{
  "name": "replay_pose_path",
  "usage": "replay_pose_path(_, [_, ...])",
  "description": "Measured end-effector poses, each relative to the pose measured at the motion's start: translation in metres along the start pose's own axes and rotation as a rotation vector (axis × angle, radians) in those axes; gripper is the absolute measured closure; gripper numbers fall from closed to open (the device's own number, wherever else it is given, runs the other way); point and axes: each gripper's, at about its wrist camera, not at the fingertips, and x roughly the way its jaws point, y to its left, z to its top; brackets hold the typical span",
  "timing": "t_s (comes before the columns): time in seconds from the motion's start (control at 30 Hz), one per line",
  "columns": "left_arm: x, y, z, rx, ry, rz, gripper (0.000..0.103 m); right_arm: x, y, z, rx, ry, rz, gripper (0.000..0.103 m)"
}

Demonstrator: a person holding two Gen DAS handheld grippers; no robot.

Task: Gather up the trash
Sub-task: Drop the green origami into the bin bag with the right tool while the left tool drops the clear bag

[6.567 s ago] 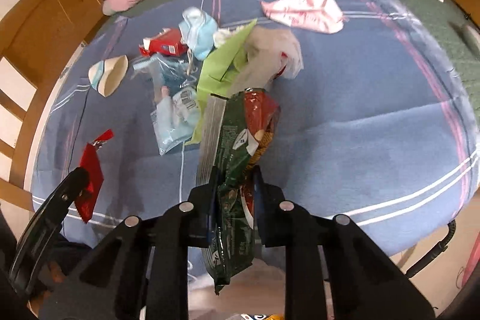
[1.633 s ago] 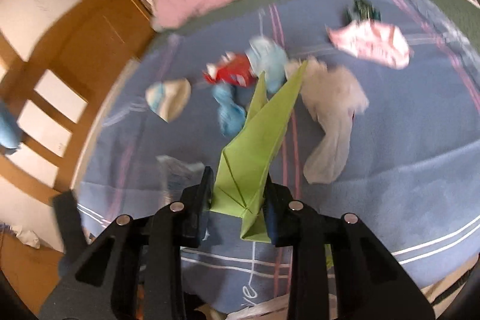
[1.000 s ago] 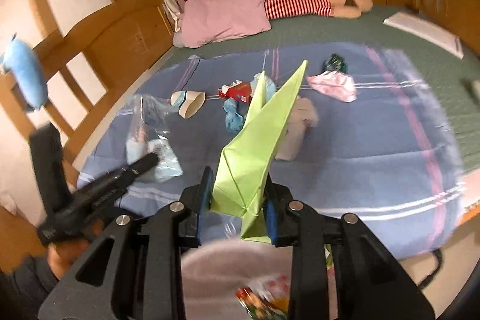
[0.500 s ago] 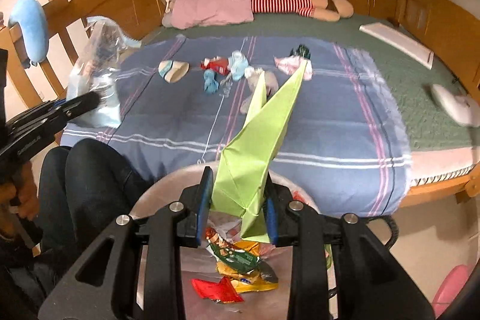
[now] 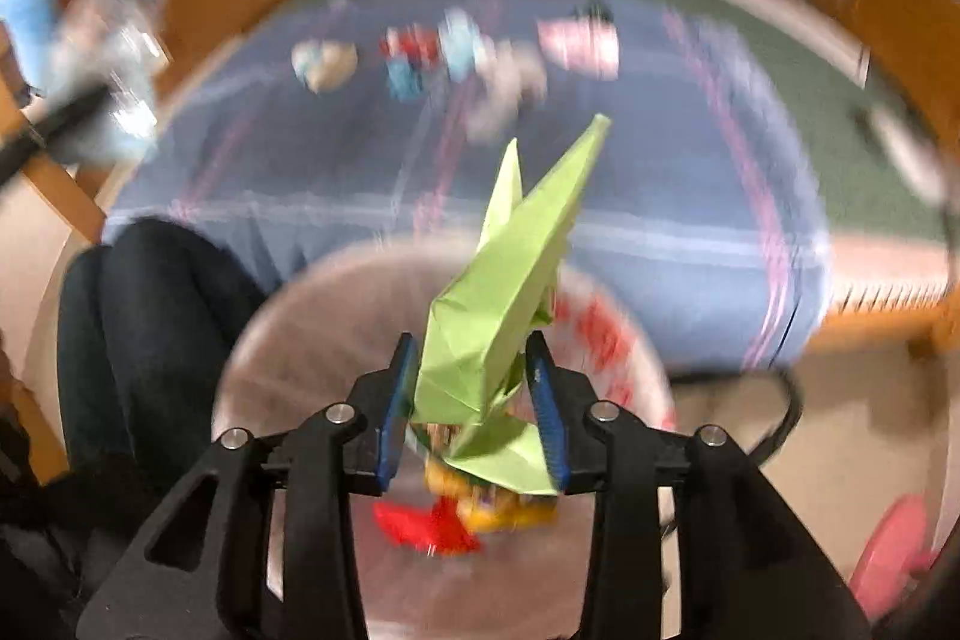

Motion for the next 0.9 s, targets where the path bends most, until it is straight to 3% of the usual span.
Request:
replay_pose_path(0.07, [0.003, -0.003, 0.0, 0.013, 0.01, -0.006, 0.088, 0.005, -0.011, -0.007, 0.057, 0.008, -0.004, 0.041])
replay_pose_path(0.13, [0.006, -0.007, -0.001, 0.031, 0.027, -0.015, 0.088, -0.004, -0.021, -0.006, 0.114, -0.037, 0.014, 0.031])
replay_pose_path(0.27, [0.015, -0.02, -0.006, 0.084, 0.07, -0.07, 0.088, -0.033, -0.04, 0.002, 0.201, -0.157, 0.046, 0.024])
replay_pose_path(0.37, [0.029, -0.036, -0.016, 0.152, 0.158, -0.191, 0.088, -0.049, -0.05, 0.002, 0.248, -0.229, 0.043, 0.023])
replay_pose_path(0.47, [0.041, -0.056, -0.031, 0.245, 0.224, -0.244, 0.087, -0.055, -0.062, 0.003, 0.302, -0.255, 0.061, 0.023])
replay_pose_path(0.57, [0.054, -0.072, -0.046, 0.3, 0.297, -0.303, 0.081, -0.053, -0.072, 0.003, 0.345, -0.251, 0.079, 0.023])
replay_pose_path(0.6, [0.057, -0.075, -0.05, 0.302, 0.315, -0.317, 0.076, -0.051, -0.075, 0.003, 0.361, -0.25, 0.084, 0.023])
replay_pose_path(0.67, [0.064, -0.078, -0.055, 0.305, 0.346, -0.332, 0.055, -0.05, -0.077, 0.001, 0.376, -0.25, 0.093, 0.023])
replay_pose_path(0.7, [0.065, -0.079, -0.057, 0.307, 0.35, -0.33, 0.033, -0.049, -0.078, 0.0, 0.379, -0.249, 0.094, 0.023])
replay_pose_path(0.73, [0.066, -0.081, -0.058, 0.309, 0.35, -0.324, 0.022, -0.048, -0.078, 0.0, 0.383, -0.247, 0.093, 0.023])
replay_pose_path(0.83, [0.066, -0.075, -0.056, 0.29, 0.336, -0.314, 0.015, -0.045, -0.079, -0.002, 0.387, -0.24, 0.09, 0.023])
replay_pose_path(0.9, [0.066, -0.06, -0.051, 0.239, 0.309, -0.266, 0.015, -0.043, -0.08, -0.002, 0.392, -0.236, 0.094, 0.023])
